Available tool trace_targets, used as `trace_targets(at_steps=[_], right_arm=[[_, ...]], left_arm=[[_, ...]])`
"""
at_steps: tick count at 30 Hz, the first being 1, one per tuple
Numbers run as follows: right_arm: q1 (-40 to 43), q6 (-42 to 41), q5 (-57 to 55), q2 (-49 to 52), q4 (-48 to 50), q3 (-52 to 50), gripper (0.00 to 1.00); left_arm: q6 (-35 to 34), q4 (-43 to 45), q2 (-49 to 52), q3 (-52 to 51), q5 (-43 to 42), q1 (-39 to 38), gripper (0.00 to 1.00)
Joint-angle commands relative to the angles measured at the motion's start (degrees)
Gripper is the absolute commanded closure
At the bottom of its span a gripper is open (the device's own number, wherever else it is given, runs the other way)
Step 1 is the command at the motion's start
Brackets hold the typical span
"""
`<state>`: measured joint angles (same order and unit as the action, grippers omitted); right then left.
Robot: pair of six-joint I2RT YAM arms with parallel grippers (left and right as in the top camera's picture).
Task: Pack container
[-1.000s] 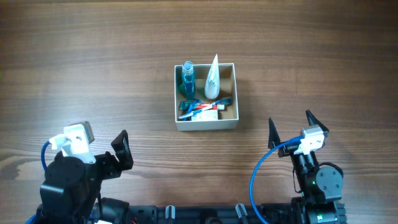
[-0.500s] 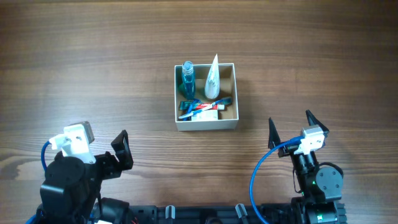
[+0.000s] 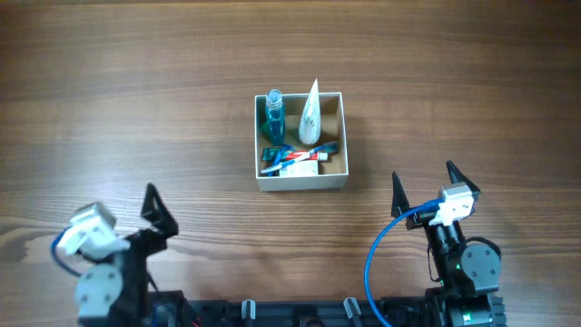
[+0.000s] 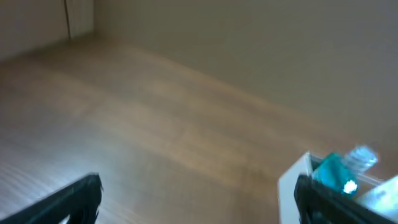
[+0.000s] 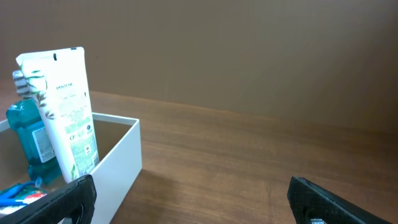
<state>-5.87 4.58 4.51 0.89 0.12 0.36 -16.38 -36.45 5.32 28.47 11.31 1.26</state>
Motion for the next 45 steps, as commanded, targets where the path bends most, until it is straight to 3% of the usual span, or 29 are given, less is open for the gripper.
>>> trace_targets(at_steps=[1, 3, 5, 9, 45], right_arm=[[-0.3, -0.6, 0.7, -0.6, 0.2, -0.1, 0.0], [-0.3, -0.6, 0.7, -0.6, 0.2, -0.1, 0.0], [-0.3, -0.6, 0.7, -0.6, 0.2, -0.1, 0.0], [-0.3, -0.6, 0.7, -0.6, 0.2, -0.1, 0.0], [-0.3, -0.6, 0.7, -0.6, 0.2, -0.1, 0.0]], left_arm=[[0.9, 14.7, -2.0, -12.2, -1.6, 0.5, 0.0], [0.9, 24.9, -3.7, -19.3, -4.4, 0.5, 0.0], [0.5, 28.6, -5.2, -23.4, -6.4, 0.5, 0.0], [0.5, 29.0, -5.2, -26.6, -11.9, 0.5, 0.0], [0.5, 29.0, -5.2, -26.6, -11.9, 0.5, 0.0]])
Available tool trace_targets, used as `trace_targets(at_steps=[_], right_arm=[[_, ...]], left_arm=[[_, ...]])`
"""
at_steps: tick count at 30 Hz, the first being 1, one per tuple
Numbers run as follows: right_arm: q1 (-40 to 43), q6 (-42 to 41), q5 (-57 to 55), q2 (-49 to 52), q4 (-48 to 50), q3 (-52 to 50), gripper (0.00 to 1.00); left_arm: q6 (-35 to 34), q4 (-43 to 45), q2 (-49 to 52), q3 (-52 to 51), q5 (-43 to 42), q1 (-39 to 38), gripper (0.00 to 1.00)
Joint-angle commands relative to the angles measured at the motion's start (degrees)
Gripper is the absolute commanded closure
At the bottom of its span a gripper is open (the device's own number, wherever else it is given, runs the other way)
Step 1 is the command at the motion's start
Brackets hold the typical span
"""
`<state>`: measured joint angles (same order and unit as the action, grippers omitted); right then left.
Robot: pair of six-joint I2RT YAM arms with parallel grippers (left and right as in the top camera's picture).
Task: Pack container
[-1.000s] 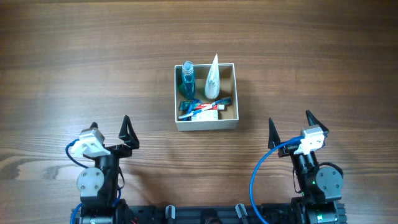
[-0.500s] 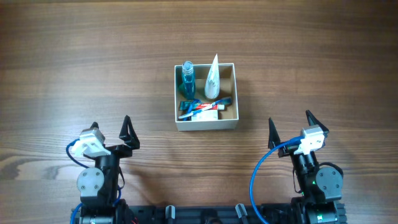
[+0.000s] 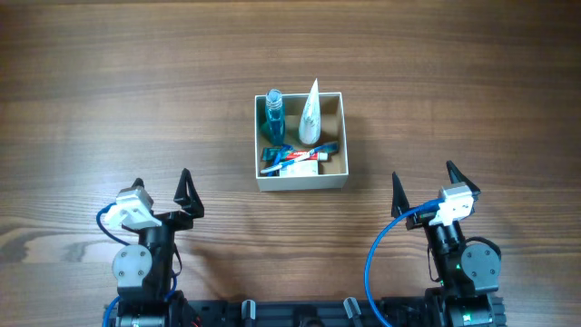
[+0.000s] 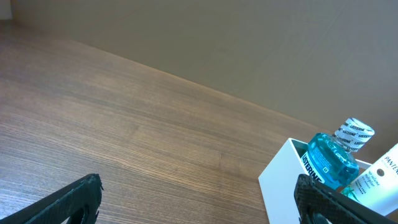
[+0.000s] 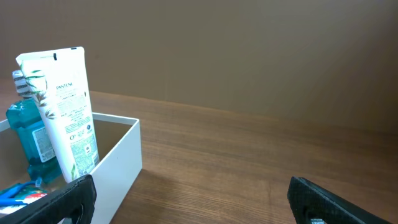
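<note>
A white open box (image 3: pixel 335 173) stands mid-table. Inside it a blue mouthwash bottle (image 3: pixel 273 116) and a white Pantene tube (image 3: pixel 310 113) stand upright, with a toothpaste tube and blue toothbrush (image 3: pixel 292 158) lying at the near side. My left gripper (image 3: pixel 162 193) rests open near the front left, nothing between its fingers. My right gripper (image 3: pixel 423 182) rests open at the front right, also empty. In the left wrist view the bottle (image 4: pixel 329 165) and box corner (image 4: pixel 280 186) show on the right. In the right wrist view the tube (image 5: pixel 62 112) and bottle (image 5: pixel 28 134) stand in the box (image 5: pixel 115 158).
Bare wooden tabletop (image 3: pixel 136 82) surrounds the box on all sides. A blue cable (image 3: pixel 381 250) loops beside the right arm's base at the front edge.
My left arm has swung from the far front-left corner to a spot nearer the middle, its gripper now pointing straight ahead. The right arm and the box contents have not moved.
</note>
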<state>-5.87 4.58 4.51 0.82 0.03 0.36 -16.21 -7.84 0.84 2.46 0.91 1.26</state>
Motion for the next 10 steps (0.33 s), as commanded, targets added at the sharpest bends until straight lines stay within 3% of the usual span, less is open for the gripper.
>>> trace_targets(at_steps=[1, 10], right_arm=[[-0.3, -0.6, 0.7, -0.5, 0.3, -0.1, 0.0], [-0.3, -0.6, 0.7, -0.5, 0.3, -0.1, 0.0]], left_arm=[[0.3, 0.4, -0.7, -0.6, -1.5, 0.5, 0.0], [0.3, 0.4, -0.7, -0.6, -1.5, 0.5, 0.0]])
